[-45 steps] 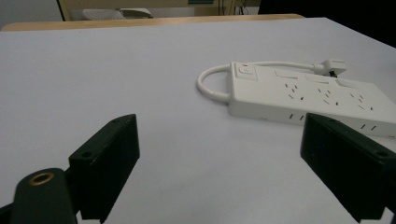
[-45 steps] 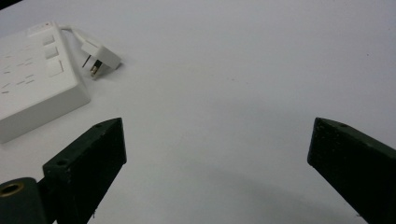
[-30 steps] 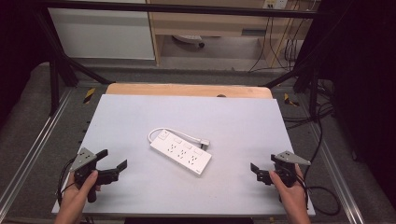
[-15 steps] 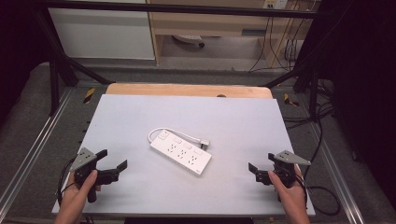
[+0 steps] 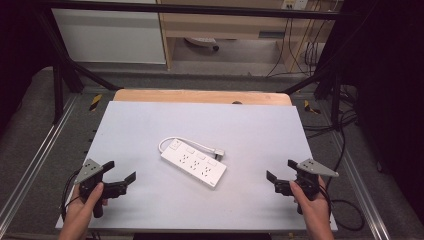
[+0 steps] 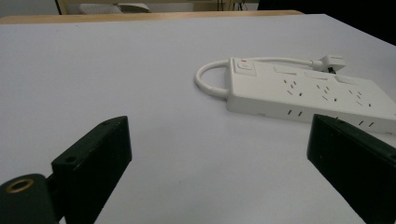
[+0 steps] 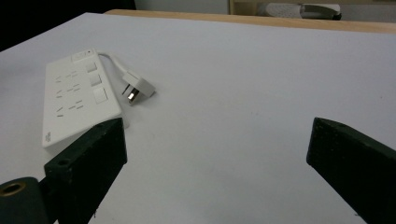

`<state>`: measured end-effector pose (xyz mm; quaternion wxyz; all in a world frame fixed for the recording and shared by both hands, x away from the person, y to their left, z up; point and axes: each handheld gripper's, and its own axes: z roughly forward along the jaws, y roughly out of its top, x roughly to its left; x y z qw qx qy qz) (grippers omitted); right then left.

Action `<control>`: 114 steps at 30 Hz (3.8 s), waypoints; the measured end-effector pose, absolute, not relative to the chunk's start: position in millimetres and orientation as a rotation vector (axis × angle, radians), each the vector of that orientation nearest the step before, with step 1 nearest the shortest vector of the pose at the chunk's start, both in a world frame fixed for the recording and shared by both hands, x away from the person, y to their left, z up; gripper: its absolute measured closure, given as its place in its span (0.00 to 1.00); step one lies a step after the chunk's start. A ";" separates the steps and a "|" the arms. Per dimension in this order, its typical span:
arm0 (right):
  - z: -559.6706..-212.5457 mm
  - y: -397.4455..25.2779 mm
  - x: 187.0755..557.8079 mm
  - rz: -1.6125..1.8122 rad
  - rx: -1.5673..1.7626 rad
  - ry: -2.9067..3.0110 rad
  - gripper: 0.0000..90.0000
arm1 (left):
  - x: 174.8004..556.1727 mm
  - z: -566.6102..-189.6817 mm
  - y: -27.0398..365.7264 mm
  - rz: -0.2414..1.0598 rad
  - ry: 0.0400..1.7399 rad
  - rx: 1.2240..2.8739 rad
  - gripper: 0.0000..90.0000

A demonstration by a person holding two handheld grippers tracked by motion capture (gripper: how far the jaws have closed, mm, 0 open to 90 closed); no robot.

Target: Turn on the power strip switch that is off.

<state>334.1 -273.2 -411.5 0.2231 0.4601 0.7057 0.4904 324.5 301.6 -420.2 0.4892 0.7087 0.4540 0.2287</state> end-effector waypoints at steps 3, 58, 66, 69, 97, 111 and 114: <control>-404.8 -270.6 338.5 1.366 1.255 1.947 0.06 | 324.8 -420.5 301.3 0.554 1.102 1.721 0.07; -356.8 -206.7 389.1 1.414 1.118 2.004 0.03 | 324.6 -422.0 299.9 0.544 1.105 1.741 0.07; -357.2 -196.1 394.1 1.411 1.105 2.019 0.02 | 324.6 -422.1 299.9 0.543 1.103 1.746 0.07; -357.2 -192.3 395.8 1.407 1.099 2.029 0.02 | 324.5 -422.1 299.7 0.545 1.106 1.745 0.07; -353.6 -166.8 402.3 1.398 1.052 2.090 0.03 | 324.6 -422.5 299.2 0.543 1.104 1.752 0.07; -355.1 -154.6 404.7 1.402 1.036 2.106 0.03 | 324.5 -422.7 299.0 0.542 1.103 1.756 0.07; -355.7 -153.3 405.3 1.401 1.034 2.107 0.05 | 324.6 -422.8 298.9 0.542 1.103 1.756 0.07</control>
